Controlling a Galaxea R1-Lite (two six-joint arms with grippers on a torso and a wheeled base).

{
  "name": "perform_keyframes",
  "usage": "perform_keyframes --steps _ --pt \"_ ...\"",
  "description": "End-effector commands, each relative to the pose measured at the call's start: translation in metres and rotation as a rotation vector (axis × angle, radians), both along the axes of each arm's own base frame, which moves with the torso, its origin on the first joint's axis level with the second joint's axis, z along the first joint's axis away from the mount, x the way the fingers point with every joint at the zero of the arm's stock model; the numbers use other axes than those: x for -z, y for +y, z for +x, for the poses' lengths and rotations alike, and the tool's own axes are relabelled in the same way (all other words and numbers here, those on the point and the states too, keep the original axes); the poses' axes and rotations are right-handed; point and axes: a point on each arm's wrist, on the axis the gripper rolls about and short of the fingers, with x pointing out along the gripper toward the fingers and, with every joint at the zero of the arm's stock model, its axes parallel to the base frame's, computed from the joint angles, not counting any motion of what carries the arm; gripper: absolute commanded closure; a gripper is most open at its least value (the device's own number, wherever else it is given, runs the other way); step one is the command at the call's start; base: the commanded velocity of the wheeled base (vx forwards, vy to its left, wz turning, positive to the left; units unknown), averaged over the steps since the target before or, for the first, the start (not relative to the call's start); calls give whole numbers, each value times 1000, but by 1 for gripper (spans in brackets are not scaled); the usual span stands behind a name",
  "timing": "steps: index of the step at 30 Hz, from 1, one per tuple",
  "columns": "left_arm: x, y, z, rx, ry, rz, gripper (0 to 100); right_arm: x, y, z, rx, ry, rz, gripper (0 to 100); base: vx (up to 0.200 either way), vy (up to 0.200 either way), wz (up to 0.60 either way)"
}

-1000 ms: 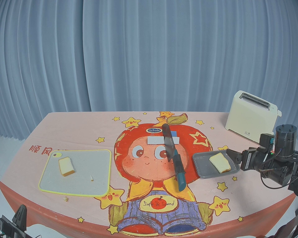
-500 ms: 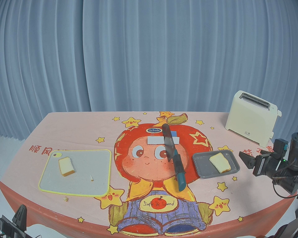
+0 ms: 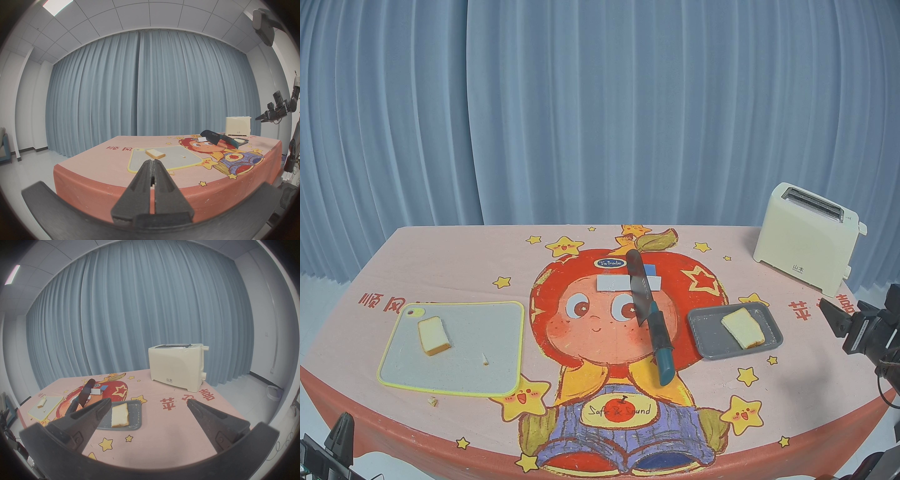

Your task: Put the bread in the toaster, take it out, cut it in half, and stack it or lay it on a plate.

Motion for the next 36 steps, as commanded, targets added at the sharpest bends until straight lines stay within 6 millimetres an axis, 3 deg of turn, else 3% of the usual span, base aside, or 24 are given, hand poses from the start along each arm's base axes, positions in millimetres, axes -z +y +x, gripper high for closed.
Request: perform_keyframes --steps 1,19,36 --pt "5 0 1 0 19 0 100 -4 -8 -17 14 -58 13 0 0 0 0" --pt "5 0 1 0 19 1 100 -16 -31 -60 114 -263 34 0 0 0 0" --pt "5 0 1 2 19 1 100 17 -39 -98 118 -306 14 0 0 0 0"
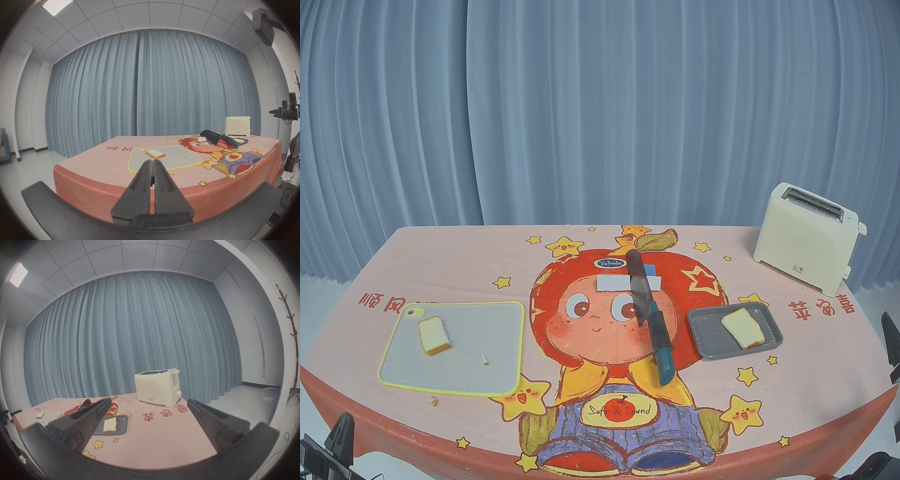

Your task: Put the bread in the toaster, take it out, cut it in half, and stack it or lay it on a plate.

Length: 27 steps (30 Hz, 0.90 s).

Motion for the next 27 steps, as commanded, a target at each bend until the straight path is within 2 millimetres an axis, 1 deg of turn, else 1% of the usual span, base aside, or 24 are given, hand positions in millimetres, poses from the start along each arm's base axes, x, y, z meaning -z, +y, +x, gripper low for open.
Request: perform_keyframes --steps 1,12,15,19,27 --pt "5 0 1 0 19 0 100 9 -3 -16 -1 -34 4 0 0 0 0" --pt "5 0 1 0 19 2 100 36 -8 -42 -1 2 1 0 0 0 0" --pt "5 0 1 0 19 2 100 45 -9 -47 5 18 -2 0 0 0 0" --pt "5 0 1 0 19 2 100 51 -10 -52 14 28 -5 0 0 0 0" --pt "5 0 1 0 19 2 100 62 -8 -62 -34 31 -40 0 0 0 0"
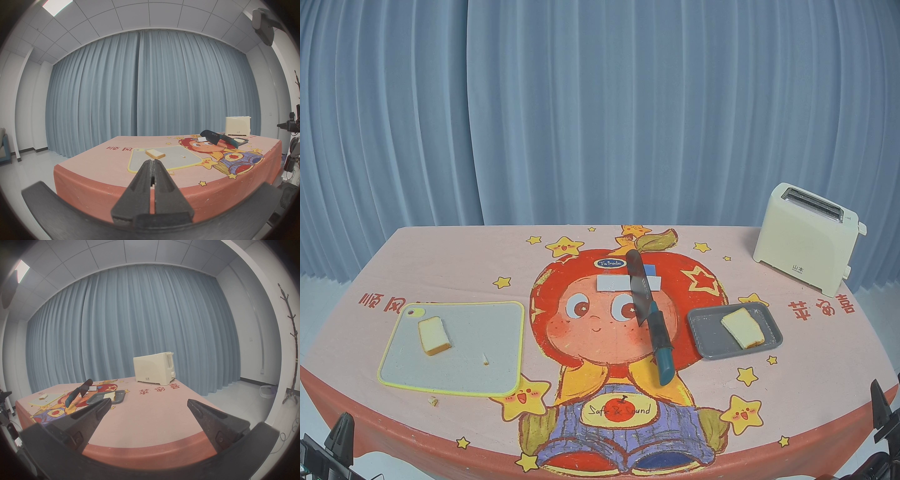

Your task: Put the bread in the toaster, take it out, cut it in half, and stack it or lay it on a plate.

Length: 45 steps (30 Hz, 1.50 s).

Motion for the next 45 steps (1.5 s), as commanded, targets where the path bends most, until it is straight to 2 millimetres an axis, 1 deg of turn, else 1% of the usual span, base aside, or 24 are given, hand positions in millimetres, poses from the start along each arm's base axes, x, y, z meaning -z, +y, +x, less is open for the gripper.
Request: perform_keyframes --steps 1,9,14,37,41,45 --pt "5 0 1 1 19 0 100 5 1 -7 -27 -52 -15 0 0 0 0" --pt "5 0 1 1 19 0 100 6 2 -7 -56 -43 -17 0 0 0 0" --pt "5 0 1 1 19 0 100 6 4 -7 -142 -42 -38 0 0 0 0" --pt "5 0 1 1 19 0 100 6 8 -8 -361 -27 -123 0 0 0 0" --pt "5 0 1 1 19 0 100 6 8 -8 -369 -34 -118 0 0 0 0" --pt "5 0 1 1 19 0 100 8 8 -8 -323 -34 -118 0 0 0 0"
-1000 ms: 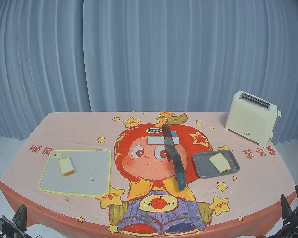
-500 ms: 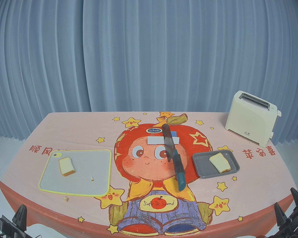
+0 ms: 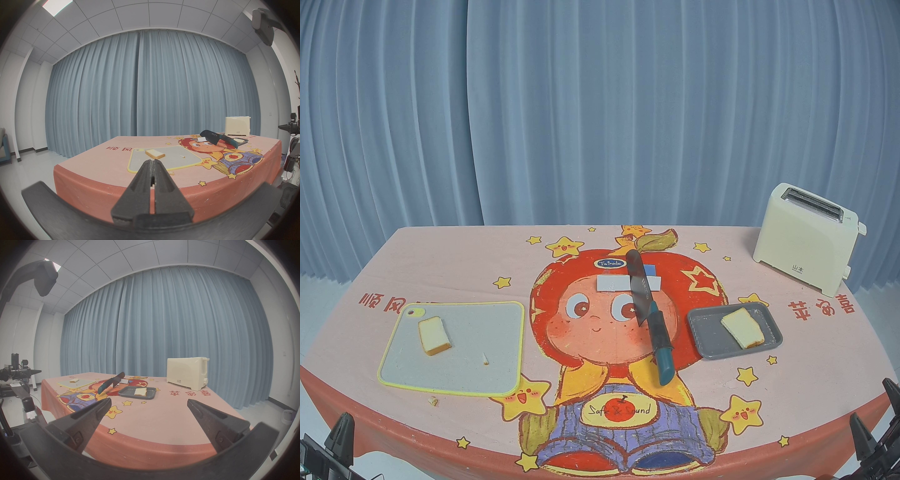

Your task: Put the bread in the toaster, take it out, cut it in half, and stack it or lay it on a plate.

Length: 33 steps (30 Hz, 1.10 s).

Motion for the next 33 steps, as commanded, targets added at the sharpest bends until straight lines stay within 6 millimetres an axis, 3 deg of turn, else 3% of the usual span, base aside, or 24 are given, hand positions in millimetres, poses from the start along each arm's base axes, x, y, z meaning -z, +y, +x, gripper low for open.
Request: perform_keyframes --steps 1,13,16,33 --pt "5 0 1 0 19 0 100 3 -1 1 60 7 -11 0 0 0 0" --pt "5 0 1 0 19 0 100 7 -3 1 126 47 -13 0 0 0 0" --pt "5 0 1 0 19 0 100 7 -1 -1 284 20 3 0 0 0 0" --pt "5 0 1 0 19 -2 100 9 -1 -6 219 -53 14 0 0 0 0"
